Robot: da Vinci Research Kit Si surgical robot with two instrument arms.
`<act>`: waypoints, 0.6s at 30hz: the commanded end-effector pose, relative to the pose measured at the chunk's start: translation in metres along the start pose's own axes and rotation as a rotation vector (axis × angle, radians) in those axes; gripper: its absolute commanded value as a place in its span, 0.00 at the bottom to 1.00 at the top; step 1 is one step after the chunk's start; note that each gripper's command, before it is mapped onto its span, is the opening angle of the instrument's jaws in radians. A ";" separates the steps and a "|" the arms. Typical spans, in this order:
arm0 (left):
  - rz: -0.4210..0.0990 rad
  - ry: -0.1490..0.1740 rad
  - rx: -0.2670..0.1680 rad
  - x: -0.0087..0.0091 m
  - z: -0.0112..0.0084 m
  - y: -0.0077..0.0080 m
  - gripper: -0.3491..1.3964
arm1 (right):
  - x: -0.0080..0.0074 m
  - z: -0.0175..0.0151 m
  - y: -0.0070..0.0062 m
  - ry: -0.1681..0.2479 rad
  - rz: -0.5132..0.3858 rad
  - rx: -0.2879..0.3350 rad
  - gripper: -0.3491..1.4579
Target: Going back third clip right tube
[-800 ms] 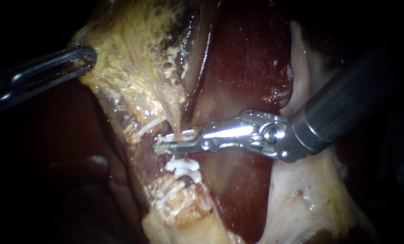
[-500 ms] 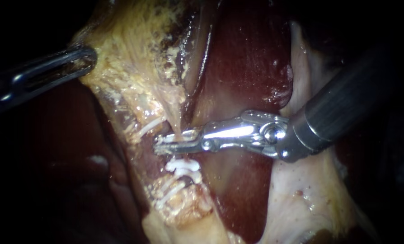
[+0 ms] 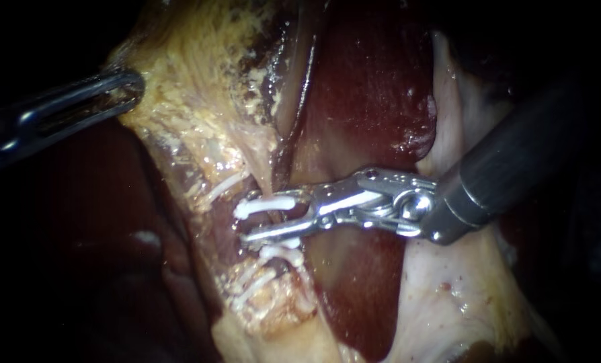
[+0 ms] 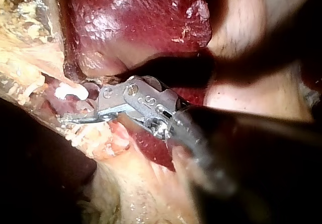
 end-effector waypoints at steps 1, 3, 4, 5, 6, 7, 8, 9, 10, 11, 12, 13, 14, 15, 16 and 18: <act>0.000 0.000 0.000 0.0000 0.0000 0.0000 0.00 | 0.0002 -0.0001 -0.0003 0.001 -0.015 0.001 0.52; 0.000 0.000 0.000 0.0000 0.0000 0.0000 0.00 | 0.0003 -0.0004 -0.0004 0.000 -0.038 0.003 0.52; 0.000 0.000 0.000 0.0000 0.0000 0.0000 0.00 | 0.0004 -0.0008 -0.0004 -0.001 -0.054 0.004 0.52; 0.000 0.000 0.000 0.0000 0.0000 0.0000 0.00 | 0.0004 -0.0013 -0.0004 -0.001 -0.077 0.000 0.52; 0.000 0.000 0.000 0.0000 0.0000 0.0000 0.00 | 0.0005 -0.0018 -0.0004 -0.002 -0.100 0.003 0.52; 0.000 0.000 -0.001 0.0000 -0.0001 -0.0001 0.00 | 0.0005 -0.0026 -0.0005 -0.002 -0.122 0.000 0.52; 0.000 -0.001 -0.001 0.0001 -0.0001 -0.0001 0.00 | 0.0006 -0.0032 -0.0005 -0.002 -0.145 -0.006 0.52; 0.001 -0.001 -0.001 0.0001 -0.0001 -0.0001 0.00 | 0.0007 -0.0039 -0.0006 -0.002 -0.168 -0.008 0.52; 0.001 -0.001 -0.002 0.0002 -0.0001 -0.0001 0.00 | 0.0008 -0.0047 -0.0006 -0.003 -0.190 -0.008 0.52; 0.001 -0.001 -0.002 0.0002 -0.0001 -0.0002 0.00 | 0.0009 -0.0055 -0.0007 -0.004 -0.212 -0.010 0.52; 0.001 -0.001 -0.002 0.0002 0.0000 -0.0002 0.00 | 0.0011 -0.0066 -0.0007 -0.003 -0.228 -0.015 0.52; 0.001 -0.001 -0.002 0.0002 0.0000 -0.0002 0.00 | 0.0013 -0.0074 -0.0007 -0.003 -0.238 -0.020 0.52; 0.001 -0.001 -0.002 0.0002 0.0000 -0.0002 0.00 | 0.0016 -0.0086 -0.0008 -0.004 -0.253 -0.023 0.52; 0.001 -0.001 -0.002 0.0002 0.0000 -0.0002 0.00 | 0.0017 -0.0094 -0.0009 -0.004 -0.269 -0.026 0.52; 0.001 -0.001 -0.002 0.0002 0.0000 -0.0002 0.00 | 0.0019 -0.0103 -0.0010 -0.004 -0.278 -0.032 0.52; 0.001 -0.001 -0.002 0.0002 0.0000 -0.0002 0.00 | 0.0024 -0.0121 -0.0013 -0.006 -0.299 -0.037 0.52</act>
